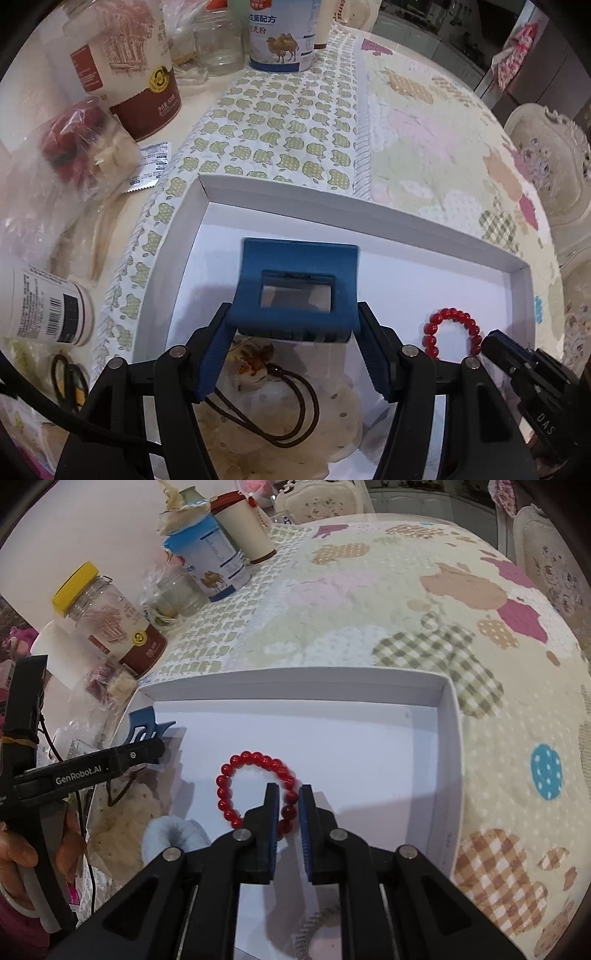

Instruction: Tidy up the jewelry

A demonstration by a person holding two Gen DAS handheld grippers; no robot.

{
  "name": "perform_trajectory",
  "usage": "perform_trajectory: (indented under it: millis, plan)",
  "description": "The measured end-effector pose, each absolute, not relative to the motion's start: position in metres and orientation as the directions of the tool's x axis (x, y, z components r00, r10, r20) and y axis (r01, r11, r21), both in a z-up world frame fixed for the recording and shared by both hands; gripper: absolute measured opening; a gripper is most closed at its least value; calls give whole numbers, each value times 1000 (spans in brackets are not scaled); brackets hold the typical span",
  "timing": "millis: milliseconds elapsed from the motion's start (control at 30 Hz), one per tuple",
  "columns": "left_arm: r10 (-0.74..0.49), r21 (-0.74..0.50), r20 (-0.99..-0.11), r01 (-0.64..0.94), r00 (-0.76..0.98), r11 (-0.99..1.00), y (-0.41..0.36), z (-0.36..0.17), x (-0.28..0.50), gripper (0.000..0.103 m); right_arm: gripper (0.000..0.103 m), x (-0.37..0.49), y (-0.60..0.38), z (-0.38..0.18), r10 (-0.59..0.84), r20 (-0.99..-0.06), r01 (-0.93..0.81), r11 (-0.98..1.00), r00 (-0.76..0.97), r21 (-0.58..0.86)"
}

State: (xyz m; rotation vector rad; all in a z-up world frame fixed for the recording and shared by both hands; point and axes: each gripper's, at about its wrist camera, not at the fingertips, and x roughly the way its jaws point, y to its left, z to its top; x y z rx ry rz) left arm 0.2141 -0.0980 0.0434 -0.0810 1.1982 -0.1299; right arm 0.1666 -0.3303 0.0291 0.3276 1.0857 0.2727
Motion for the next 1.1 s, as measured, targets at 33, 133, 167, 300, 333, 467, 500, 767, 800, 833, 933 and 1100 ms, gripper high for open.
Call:
perform_trajectory:
  millis: [33, 133, 167, 300, 333, 467, 500, 767, 800, 833, 933, 1100]
  plan:
    - [-148, -137, -921, 58, 361, 989, -98, 45, 214, 61, 30, 165, -332, 30, 367, -817, -49, 921, 445, 387]
    - [-160, -149, -911, 58, 381, 987, -95, 54, 211, 61, 52, 159, -337, 34, 376, -803, -41, 914, 462, 404]
    - [-158, -147, -907, 59, 391, 987, -95, 58, 209, 61, 52, 156, -337, 37, 379, -798, -41, 912, 468, 409]
    - [-144, -128, -889, 65, 435, 990, -94, 76, 198, 61, 52, 143, -334, 50, 378, -782, -62, 914, 495, 402]
    - [-136, -119, -885, 65, 445, 991, -94, 80, 194, 61, 52, 139, -332, 54, 378, -777, -69, 914, 503, 400]
    - [-111, -92, -872, 64, 477, 994, -92, 94, 174, 61, 52, 124, -324, 70, 351, -773, -88, 928, 529, 362]
    - [-103, -83, -868, 62, 485, 995, -91, 97, 168, 61, 52, 120, -323, 72, 348, -772, -92, 930, 533, 356]
    - [-56, -30, -854, 58, 518, 998, -87, 110, 120, 61, 52, 82, -315, 96, 323, -753, -109, 941, 574, 321]
    - [-52, -28, -852, 54, 522, 998, -87, 111, 113, 61, 52, 77, -313, 100, 319, -750, -114, 943, 579, 312]
    - [-48, -25, -850, 51, 525, 998, -87, 111, 107, 61, 52, 72, -312, 102, 317, -749, -119, 944, 582, 307]
    - [-36, -21, -844, 34, 534, 999, -86, 113, 88, 61, 53, 54, -308, 108, 310, -745, -136, 948, 591, 287]
    - [-10, 2, -831, 21, 556, 1000, -89, 117, 53, 61, 54, 21, -309, 111, 301, -745, -140, 952, 596, 273]
